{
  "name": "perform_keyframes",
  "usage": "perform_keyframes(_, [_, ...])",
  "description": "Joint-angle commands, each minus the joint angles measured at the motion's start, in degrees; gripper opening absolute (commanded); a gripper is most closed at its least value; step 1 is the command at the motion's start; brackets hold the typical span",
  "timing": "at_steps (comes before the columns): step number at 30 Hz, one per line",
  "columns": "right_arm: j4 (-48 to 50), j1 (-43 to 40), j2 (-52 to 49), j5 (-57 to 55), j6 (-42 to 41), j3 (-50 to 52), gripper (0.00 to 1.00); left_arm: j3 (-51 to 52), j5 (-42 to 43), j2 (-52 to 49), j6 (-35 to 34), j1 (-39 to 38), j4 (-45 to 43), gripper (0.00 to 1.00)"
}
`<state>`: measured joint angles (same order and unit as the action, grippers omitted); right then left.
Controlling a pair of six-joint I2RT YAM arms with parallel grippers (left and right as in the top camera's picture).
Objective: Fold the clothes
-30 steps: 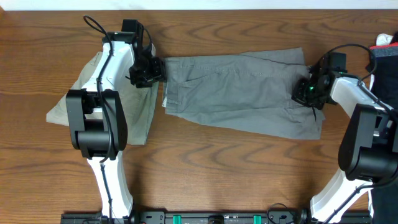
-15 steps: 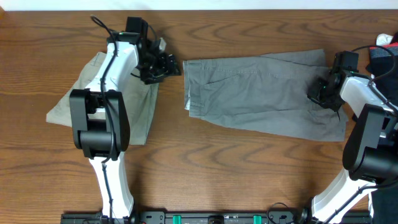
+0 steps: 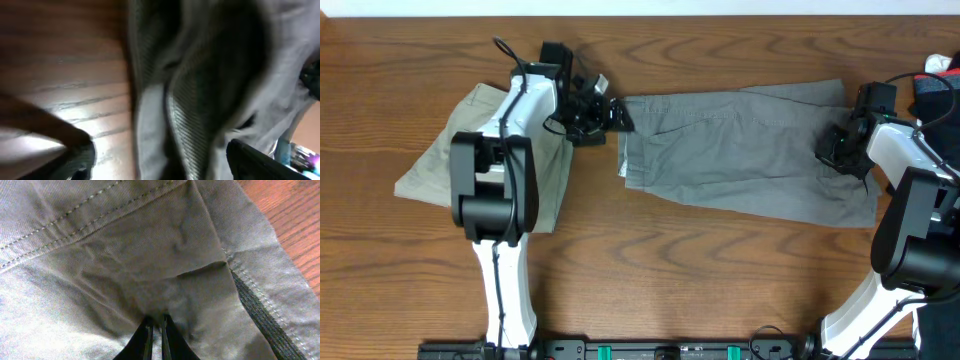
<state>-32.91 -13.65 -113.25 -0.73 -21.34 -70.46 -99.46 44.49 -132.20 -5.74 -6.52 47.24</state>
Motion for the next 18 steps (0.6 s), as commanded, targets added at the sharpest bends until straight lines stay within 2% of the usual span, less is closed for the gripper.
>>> perform_keyframes(1, [-1.11,-0.74,-4.79,-4.48,0.83,2.82,0.09,0.94,-0.46,-3.85,0.74,-1.01,-0.26,0.86])
perform_keyframes(13, [-0.76,-0.52,-4.79,-2.73,0.79,2.82,0.09,0.94,-0.15,-6.58,0.72,-7.48,-3.10,0.84])
perform_keyframes(14, [-0.74,-0.50,-4.79,-2.34,0.81,2.82,0.09,0.94,-0.17,-6.58,0.72,-7.80,-3.23,0.80])
perform_keyframes(17, [-0.79,-0.52,-4.79,-1.97,0.81,2.82,0.09,0.94,-0.17,-6.58,0.72,-8.26,-3.28,0.58])
perform_keyframes(18, [-0.79,-0.50,-4.79,-1.92,0.81,2.82,0.09,0.94,-0.17,-6.58,0.72,-8.24,-3.30,0.45])
